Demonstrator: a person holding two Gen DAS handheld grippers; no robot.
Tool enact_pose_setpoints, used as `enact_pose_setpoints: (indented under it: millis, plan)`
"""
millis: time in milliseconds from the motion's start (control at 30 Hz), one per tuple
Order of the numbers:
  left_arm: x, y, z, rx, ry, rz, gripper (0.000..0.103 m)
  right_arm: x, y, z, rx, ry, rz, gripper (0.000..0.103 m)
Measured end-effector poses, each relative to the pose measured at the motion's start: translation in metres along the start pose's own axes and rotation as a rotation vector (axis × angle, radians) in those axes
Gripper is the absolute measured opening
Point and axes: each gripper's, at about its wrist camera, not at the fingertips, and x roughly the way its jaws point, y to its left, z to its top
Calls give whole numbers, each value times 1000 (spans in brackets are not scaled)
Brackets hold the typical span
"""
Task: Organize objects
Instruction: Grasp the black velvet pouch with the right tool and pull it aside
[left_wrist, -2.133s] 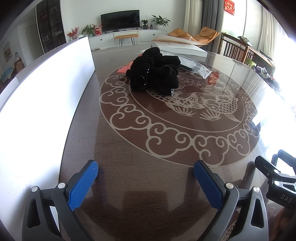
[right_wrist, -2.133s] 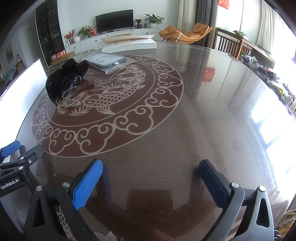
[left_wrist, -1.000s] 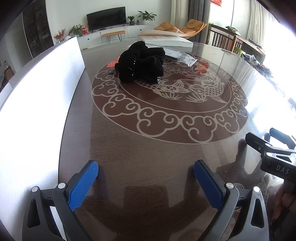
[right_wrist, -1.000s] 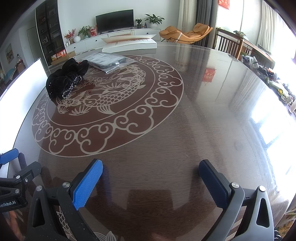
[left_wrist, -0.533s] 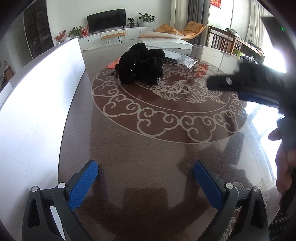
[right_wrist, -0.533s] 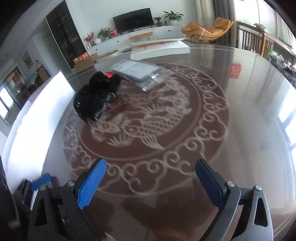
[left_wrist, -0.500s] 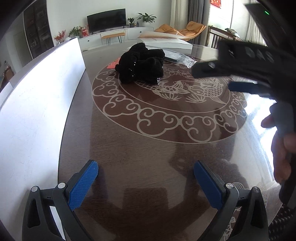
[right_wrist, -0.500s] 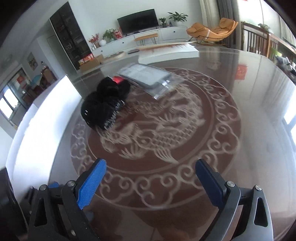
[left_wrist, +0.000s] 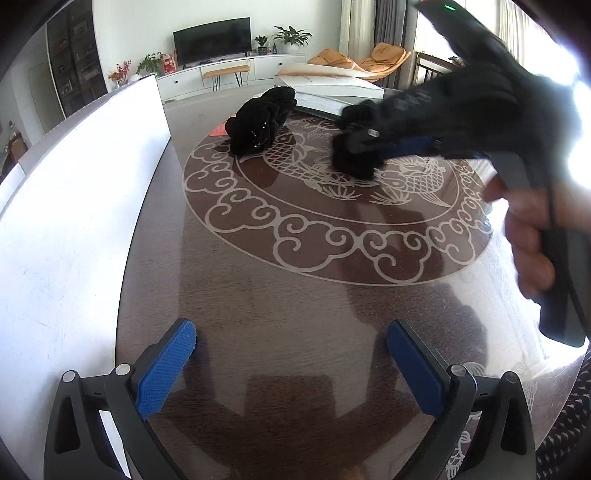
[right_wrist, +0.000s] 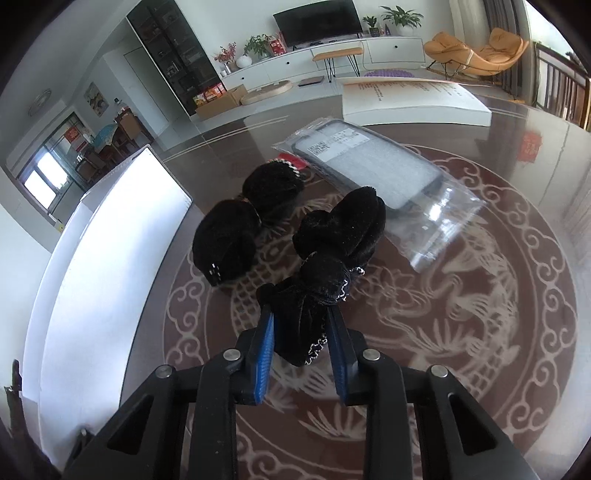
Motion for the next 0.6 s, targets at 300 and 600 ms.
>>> enact_pose_setpoints:
  millis: [300, 600]
  plan:
    - [0, 0, 0, 0, 0, 1, 103, -105, -84, -112, 38, -120, -112, 37]
    - [2, 5, 17, -53, 24, -8, 103, -130, -80, -127, 45, -155, -318, 94]
